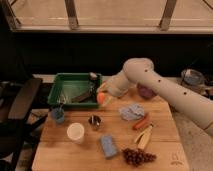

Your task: Place apple in purple bowl

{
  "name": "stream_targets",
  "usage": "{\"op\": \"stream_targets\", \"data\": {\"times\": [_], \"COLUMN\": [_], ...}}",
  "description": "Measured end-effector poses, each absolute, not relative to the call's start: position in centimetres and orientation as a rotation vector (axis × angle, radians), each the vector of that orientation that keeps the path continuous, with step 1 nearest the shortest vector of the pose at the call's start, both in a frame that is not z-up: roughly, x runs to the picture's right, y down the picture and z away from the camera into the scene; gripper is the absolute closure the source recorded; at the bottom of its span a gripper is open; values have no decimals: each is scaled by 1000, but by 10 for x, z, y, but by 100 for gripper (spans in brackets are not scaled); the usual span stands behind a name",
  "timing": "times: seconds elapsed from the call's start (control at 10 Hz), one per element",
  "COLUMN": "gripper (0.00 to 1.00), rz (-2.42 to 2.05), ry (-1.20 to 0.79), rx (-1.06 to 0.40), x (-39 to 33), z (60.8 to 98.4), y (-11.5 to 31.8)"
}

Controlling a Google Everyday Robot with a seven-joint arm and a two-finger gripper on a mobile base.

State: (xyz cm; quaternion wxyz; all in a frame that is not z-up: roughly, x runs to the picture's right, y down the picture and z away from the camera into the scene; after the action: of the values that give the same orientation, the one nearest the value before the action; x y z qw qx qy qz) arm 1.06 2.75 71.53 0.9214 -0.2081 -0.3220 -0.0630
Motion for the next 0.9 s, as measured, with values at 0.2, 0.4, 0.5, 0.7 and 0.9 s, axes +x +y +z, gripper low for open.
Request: {"op": "stream_targets", "data": {"times": [0.2, 0.4, 0.5, 0.7, 0.9], "gripper": [100, 100, 100, 100, 100], "rz": [-51, 28, 39, 35, 39], "ry": [-647, -646, -647, -649, -647], "rx": [-418, -422, -423, -423, -422], "x": [59, 95, 100, 98, 100], "z": [727, 741, 744, 744, 744], "y": [4, -3, -3, -4, -3]}}
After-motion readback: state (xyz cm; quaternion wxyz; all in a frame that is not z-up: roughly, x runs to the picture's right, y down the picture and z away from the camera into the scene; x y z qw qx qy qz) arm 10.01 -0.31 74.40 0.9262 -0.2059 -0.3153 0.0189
